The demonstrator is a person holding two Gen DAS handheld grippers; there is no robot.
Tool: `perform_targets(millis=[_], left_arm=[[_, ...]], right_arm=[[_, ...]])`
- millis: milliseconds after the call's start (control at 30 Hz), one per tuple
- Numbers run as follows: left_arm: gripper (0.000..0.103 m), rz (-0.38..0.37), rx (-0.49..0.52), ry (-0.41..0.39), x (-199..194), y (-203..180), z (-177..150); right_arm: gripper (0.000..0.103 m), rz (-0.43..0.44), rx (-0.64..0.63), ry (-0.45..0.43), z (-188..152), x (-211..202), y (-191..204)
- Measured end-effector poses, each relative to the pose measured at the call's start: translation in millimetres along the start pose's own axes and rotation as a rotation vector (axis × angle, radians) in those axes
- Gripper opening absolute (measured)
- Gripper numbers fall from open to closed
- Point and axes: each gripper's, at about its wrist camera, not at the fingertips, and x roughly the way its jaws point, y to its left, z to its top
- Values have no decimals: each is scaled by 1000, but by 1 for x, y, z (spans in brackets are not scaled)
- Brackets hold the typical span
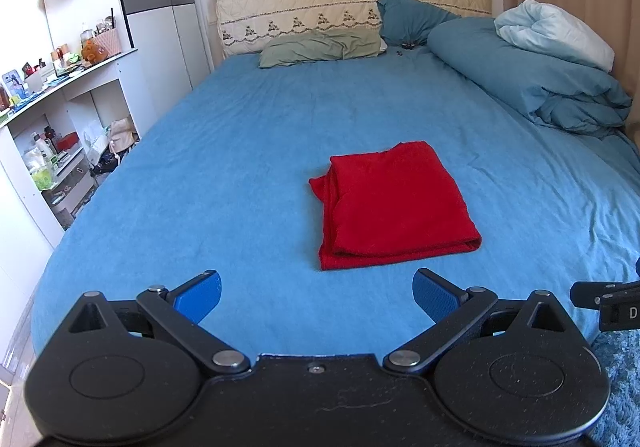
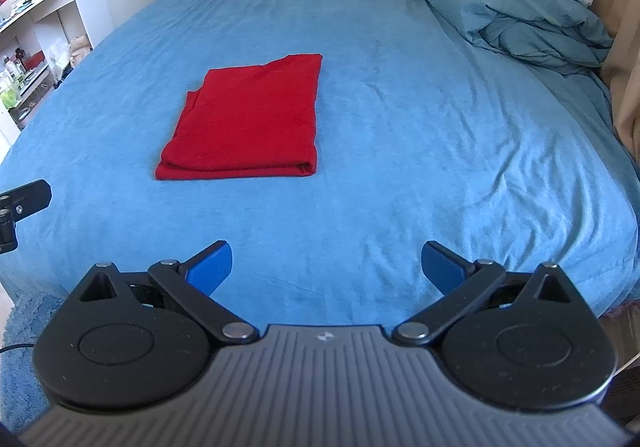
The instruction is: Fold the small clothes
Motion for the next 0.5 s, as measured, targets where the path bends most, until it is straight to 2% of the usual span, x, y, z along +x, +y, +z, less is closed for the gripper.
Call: perform_targets(millis=[500], left_arm=[[103,-27,-34,-5,-1,6,0]], right_arm=[[103,-6,-2,-10,1,-3,0]])
